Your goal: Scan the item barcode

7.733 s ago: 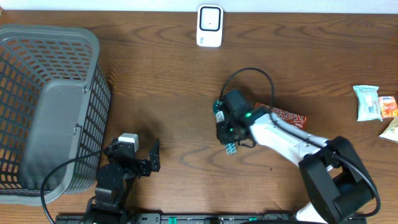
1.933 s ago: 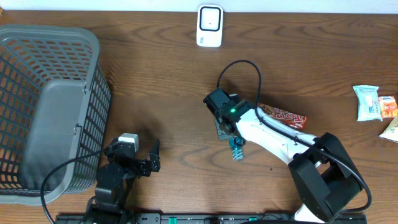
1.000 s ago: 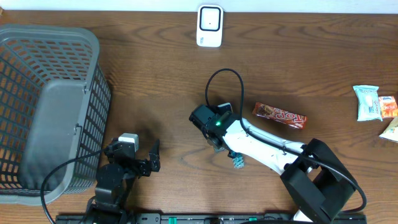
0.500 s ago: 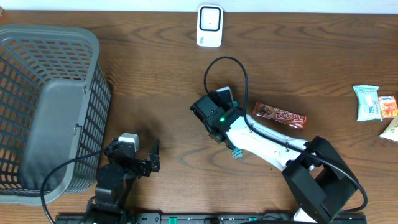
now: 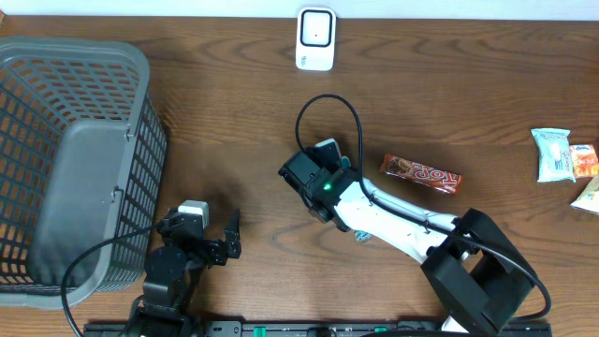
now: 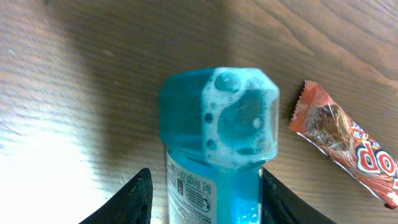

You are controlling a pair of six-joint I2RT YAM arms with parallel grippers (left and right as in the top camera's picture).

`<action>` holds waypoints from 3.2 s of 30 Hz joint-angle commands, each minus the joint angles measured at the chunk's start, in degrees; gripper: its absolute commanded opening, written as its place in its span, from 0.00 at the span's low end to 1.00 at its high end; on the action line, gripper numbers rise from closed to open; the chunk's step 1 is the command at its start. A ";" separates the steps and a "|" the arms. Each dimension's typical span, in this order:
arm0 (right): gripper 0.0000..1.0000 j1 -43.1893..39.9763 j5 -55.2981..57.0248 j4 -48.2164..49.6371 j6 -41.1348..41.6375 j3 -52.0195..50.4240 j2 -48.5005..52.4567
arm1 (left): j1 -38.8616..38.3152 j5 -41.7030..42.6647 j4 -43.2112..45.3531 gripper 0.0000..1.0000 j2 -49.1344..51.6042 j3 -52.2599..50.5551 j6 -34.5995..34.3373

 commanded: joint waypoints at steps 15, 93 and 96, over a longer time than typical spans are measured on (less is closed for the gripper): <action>0.58 -0.42 -7.56 -7.48 -0.13 7.74 0.68 | -0.17 0.52 -0.63 0.98 -0.02 -1.25 0.74; 0.50 -18.78 -16.70 -0.50 4.46 -6.73 8.94 | -0.17 0.52 -0.63 0.98 -0.02 -1.25 0.74; 0.34 -18.78 -20.74 -0.83 9.03 -6.75 8.94 | -0.17 0.52 -0.63 0.98 -0.02 -1.25 0.74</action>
